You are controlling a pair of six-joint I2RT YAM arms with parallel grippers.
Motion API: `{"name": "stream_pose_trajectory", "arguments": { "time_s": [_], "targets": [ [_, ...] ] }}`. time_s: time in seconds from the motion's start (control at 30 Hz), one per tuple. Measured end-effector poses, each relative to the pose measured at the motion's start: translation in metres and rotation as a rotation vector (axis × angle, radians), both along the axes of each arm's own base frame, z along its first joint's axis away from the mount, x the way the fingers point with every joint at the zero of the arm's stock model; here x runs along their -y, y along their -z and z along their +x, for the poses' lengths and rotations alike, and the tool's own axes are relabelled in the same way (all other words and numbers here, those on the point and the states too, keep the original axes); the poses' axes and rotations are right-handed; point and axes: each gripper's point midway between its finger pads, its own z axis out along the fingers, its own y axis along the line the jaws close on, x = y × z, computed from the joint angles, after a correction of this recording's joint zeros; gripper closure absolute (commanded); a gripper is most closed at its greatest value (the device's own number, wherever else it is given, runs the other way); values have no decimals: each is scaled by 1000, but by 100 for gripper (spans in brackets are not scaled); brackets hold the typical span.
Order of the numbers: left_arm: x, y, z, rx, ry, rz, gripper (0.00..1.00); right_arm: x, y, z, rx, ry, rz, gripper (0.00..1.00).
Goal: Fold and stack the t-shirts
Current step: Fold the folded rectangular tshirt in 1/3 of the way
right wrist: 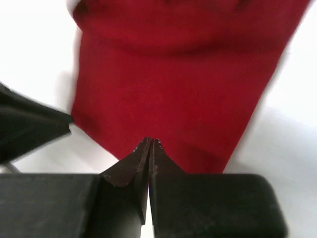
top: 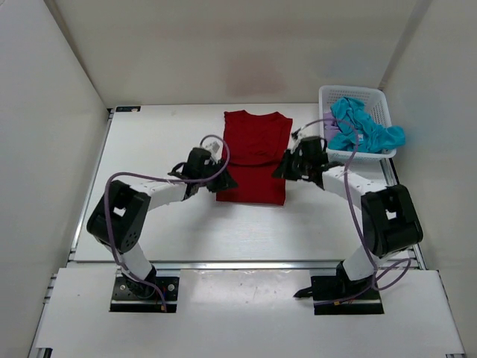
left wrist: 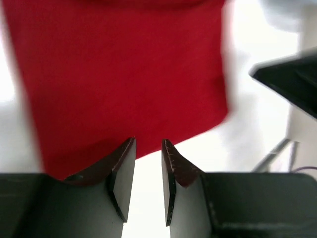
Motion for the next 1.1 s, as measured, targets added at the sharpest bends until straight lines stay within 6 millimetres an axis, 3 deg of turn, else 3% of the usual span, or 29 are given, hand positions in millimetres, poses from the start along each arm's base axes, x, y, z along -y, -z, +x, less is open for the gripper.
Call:
{"name": "stream_pose_trajectory", "arguments": {
  "time_s": [0.13,0.2,0.33,0.5,0.6,0.7,0.87,0.97,1.1],
  "targets": [
    [-26,64,-37,-147,-28,43,63,-8,62,-49,-131,-52,-45,100],
    [-31,63,-40,-127,-32,14,63,-5,86,-68,-201,-54,-47,100],
    [-34,63,-62,-105,-16,-2,63,-6,85,-72,-163,-54,-36,100],
    [-43,61,-99,-112,20,1,61,-7,83,-93,-157,-78,-54,100],
    [-49,55,-109,-117,19,12,60,-4,76,-98,-164,-81,-82,100],
    [-47,40,-106,-76,18,3,59,-11,59,-87,-132,-93,-89,100],
    [-33,32,-103,-49,54,-6,59,-61,33,-47,-40,-176,-63,100],
    [-32,44,-106,-77,60,10,60,-89,42,-22,-26,-213,-68,100],
    [-42,65,-113,-127,44,39,59,-107,67,5,-54,-224,-90,100]
  ]
}}
